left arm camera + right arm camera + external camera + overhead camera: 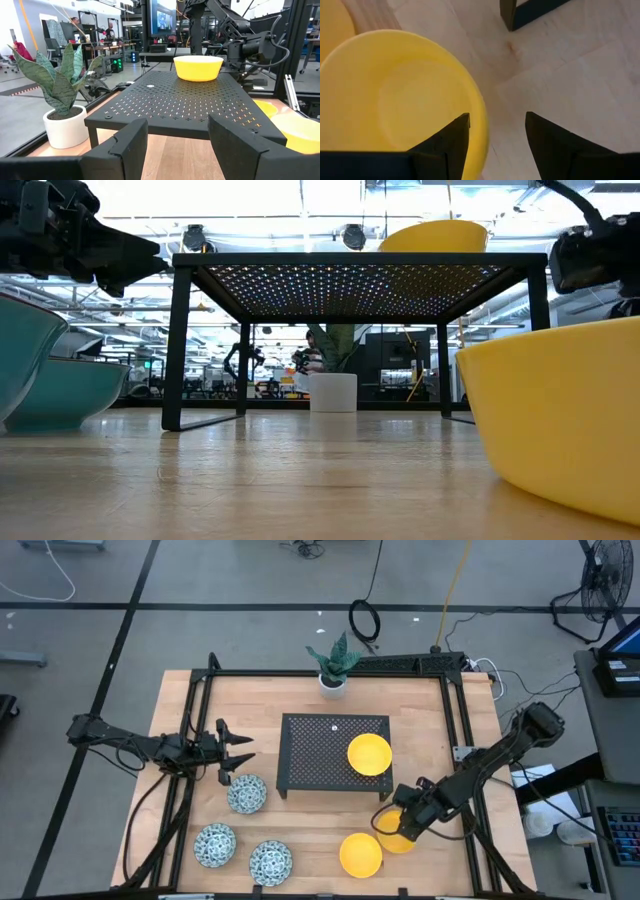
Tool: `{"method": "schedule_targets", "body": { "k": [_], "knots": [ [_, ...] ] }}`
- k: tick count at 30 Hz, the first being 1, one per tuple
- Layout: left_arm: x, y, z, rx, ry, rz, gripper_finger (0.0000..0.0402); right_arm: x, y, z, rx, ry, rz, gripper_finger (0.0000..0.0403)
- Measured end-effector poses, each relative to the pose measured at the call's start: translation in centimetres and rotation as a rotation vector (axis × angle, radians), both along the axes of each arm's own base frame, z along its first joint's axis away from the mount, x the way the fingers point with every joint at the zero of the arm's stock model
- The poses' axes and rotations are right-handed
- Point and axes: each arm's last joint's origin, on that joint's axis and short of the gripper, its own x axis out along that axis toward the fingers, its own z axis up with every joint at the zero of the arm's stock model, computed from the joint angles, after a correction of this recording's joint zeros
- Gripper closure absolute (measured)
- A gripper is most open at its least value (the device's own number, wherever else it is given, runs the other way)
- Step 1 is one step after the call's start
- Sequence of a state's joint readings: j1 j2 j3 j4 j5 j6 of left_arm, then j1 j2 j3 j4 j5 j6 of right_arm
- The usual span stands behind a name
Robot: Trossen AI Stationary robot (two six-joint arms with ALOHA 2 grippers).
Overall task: Pick & Place Mini bowls
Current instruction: Stack the right yellow bowl on the yellow bowl on the shelf
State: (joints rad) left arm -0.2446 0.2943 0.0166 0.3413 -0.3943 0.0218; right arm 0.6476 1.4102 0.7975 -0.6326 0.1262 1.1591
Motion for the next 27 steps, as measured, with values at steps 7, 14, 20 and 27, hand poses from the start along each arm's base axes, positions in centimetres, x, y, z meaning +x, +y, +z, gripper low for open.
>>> {"method": "schedule_targets", "body": {
  "k": [7,14,20,27],
  "knots": [
    [0.00,0.00,0.00,0.000,0.000,0.000,0.0190,0.16,0.13,-0.61,-0.014,0.021,0.000,0.0222],
    [0.00,0.00,0.00,0.000,0.000,0.000,0.0190,0.10,0.20,-0.61,0.001,0.028,-0.027,0.0222],
    [0.00,0.00,0.00,0.000,0.000,0.000,0.0190,-0.06,0.13,-0.65,0.001,0.051,-0.023,0.0222],
    [0.00,0.00,0.00,0.000,0.000,0.000,0.0190,-0.02,-0.12,-0.67,-0.008,0.060,-0.030,0.0222]
  ]
}}
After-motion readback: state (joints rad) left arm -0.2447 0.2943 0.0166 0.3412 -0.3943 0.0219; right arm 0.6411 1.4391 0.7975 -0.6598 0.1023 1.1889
